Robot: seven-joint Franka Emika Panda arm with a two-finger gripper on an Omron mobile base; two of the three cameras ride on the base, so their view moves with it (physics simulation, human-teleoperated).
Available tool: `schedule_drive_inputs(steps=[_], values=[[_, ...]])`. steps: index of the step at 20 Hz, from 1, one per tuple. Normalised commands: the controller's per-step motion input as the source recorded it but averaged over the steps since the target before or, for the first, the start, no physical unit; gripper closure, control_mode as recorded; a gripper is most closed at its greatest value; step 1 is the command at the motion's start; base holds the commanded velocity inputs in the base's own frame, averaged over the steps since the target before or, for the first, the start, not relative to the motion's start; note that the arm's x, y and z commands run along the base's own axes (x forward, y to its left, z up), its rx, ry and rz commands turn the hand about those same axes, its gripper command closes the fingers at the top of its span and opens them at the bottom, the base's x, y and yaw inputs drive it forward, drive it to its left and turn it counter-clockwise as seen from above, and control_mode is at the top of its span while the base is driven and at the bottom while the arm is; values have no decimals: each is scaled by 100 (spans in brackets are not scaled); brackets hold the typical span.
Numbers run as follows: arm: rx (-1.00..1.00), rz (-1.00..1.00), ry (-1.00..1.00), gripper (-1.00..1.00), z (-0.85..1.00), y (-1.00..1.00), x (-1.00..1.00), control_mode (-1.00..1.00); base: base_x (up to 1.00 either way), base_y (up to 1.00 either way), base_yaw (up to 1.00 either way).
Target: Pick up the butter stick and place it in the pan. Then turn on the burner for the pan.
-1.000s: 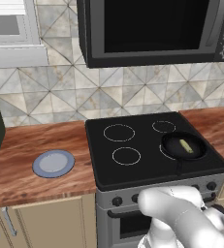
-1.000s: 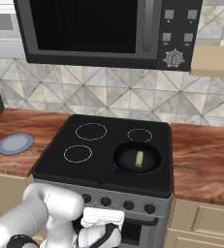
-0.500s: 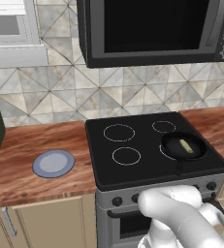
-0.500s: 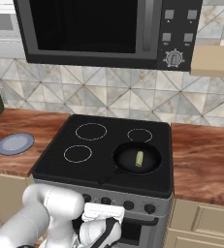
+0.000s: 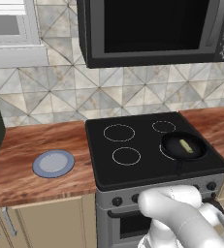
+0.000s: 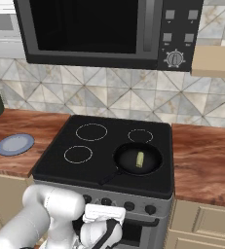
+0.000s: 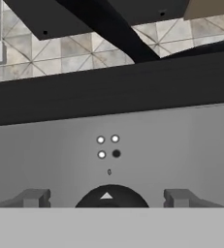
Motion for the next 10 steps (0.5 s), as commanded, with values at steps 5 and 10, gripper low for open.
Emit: schedule_drive_inputs(steps=[5,10], values=[[1,0,0,-100,-21,0,0,-100,0,0,0],[1,0,0,-100,-18,0,0,-100,0,0,0]])
